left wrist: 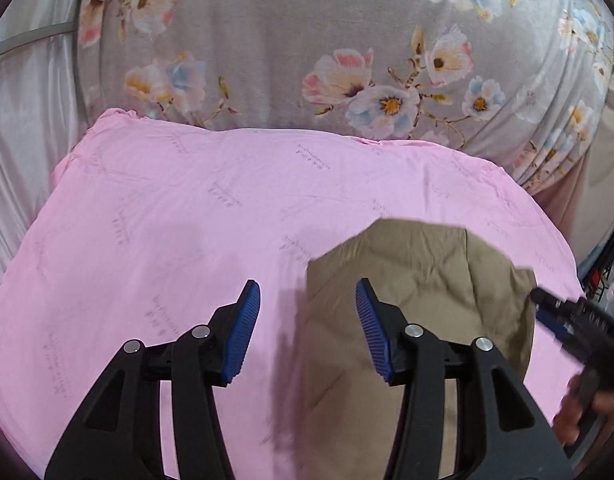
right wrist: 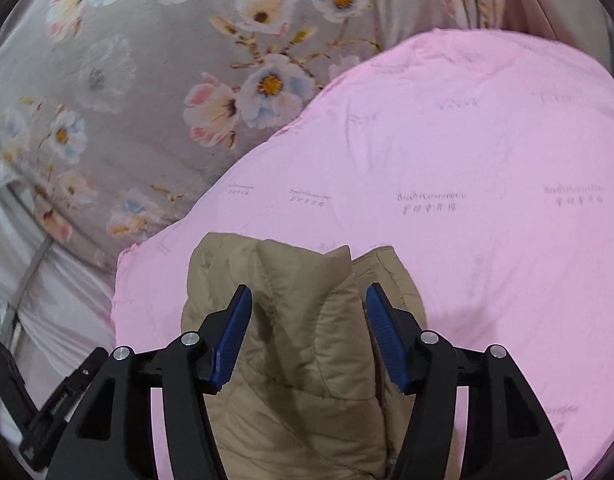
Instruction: Fold large clothes
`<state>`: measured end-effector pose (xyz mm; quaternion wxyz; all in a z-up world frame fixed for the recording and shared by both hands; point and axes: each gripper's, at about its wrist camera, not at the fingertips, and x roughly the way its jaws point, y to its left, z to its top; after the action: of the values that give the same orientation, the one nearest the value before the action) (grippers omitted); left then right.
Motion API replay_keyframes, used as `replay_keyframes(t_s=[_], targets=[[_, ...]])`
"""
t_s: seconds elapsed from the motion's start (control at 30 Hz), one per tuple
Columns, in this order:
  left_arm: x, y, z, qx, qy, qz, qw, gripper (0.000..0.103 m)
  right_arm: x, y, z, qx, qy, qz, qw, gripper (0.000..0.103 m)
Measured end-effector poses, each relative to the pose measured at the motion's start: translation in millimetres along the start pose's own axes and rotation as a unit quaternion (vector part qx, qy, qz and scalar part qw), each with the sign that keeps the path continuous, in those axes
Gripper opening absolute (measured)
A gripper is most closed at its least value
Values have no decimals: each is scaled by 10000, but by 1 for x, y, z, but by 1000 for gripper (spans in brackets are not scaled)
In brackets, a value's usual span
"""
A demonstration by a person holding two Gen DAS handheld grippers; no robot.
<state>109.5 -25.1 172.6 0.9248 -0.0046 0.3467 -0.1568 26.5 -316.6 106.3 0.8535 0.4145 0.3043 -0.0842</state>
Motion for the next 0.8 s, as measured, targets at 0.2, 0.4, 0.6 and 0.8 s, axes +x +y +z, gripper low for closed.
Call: replay_keyframes(t_s=[0.2, 0.4, 0.6, 0.8], targets=[[64, -43, 13, 24, 429, -175, 9989, 48, 36, 8, -3, -595, -226, -662, 9958, 30], [121, -59, -12, -67, 890, -131, 9959, 55, 61, -17, -12, -1172, -420, -1205, 9849, 21], [137, -63, -30, -19, 648, 203, 9977, 71, 84, -31, -12, -1428, -263, -1273, 9812, 25], [146, -67, -39, 42, 433, 411, 9982, 73, 98, -41, -13, -1402, -141, -1163, 9832, 29]])
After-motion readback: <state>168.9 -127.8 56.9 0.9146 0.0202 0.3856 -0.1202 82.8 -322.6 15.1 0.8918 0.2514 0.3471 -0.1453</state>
